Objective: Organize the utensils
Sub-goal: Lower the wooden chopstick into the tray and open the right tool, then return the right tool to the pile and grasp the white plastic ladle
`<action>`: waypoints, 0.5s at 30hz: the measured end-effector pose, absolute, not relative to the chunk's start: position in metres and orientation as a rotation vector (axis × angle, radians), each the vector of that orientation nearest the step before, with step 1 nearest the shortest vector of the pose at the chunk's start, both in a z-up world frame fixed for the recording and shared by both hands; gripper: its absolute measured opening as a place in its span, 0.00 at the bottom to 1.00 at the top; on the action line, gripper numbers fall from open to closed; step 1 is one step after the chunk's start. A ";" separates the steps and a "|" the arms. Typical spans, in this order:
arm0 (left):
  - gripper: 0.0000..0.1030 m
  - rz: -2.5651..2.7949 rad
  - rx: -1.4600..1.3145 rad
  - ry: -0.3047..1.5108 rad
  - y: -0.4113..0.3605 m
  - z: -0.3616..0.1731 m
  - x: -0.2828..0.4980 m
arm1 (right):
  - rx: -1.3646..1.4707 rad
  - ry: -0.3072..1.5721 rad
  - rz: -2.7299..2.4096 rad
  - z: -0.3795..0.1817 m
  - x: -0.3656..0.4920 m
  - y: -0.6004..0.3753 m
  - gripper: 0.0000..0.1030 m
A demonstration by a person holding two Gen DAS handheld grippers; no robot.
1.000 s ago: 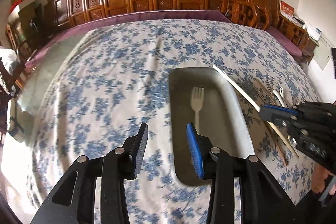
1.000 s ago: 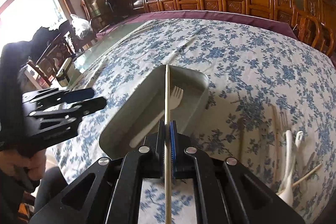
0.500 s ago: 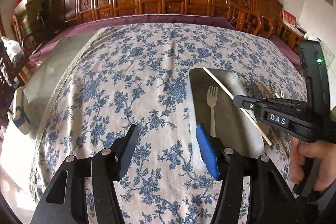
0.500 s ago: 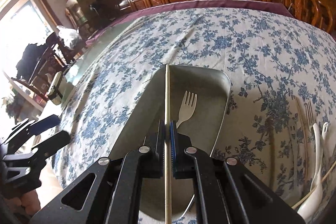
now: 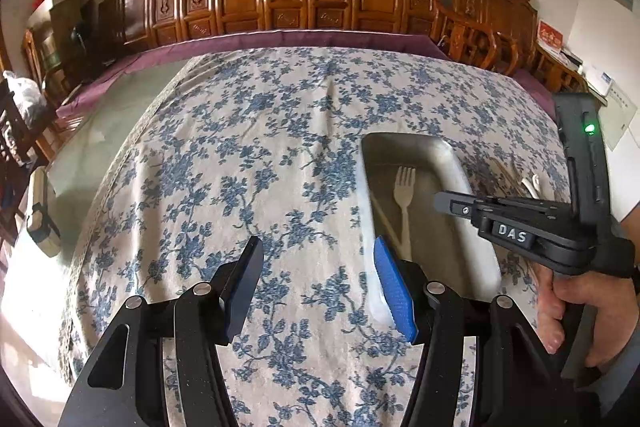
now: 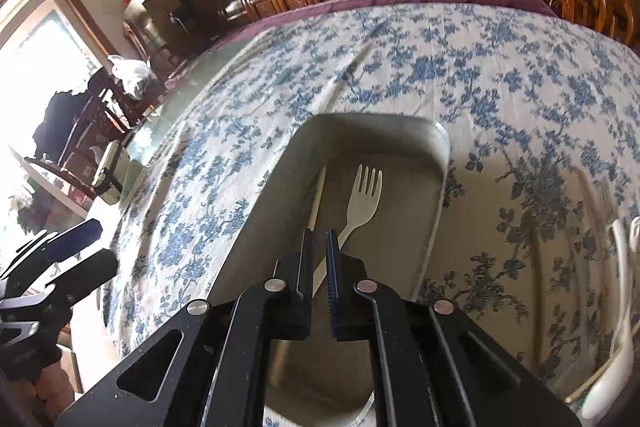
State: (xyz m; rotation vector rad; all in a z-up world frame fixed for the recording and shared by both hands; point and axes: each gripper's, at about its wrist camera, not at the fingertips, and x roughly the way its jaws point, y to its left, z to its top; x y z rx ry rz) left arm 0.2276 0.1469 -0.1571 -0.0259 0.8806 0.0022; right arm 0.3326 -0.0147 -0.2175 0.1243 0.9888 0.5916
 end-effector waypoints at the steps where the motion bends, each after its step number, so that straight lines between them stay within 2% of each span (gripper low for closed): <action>1: 0.53 -0.006 -0.020 0.877 0.143 -0.156 0.226 | 0.110 0.971 0.594 -0.212 0.328 -0.019 0.08; 6: 0.53 -0.040 0.006 0.862 0.124 -0.150 0.221 | 0.037 0.890 0.577 -0.186 0.302 -0.058 0.08; 8: 0.53 -0.057 0.020 0.853 0.113 -0.146 0.216 | 0.015 0.870 0.556 -0.179 0.289 -0.079 0.18; 9: 0.53 -0.066 0.026 0.850 0.108 -0.145 0.215 | 0.001 0.864 0.540 -0.176 0.282 -0.093 0.20; 15: 0.53 -0.106 0.061 0.836 0.069 -0.136 0.206 | -0.070 0.849 0.458 -0.167 0.253 -0.159 0.25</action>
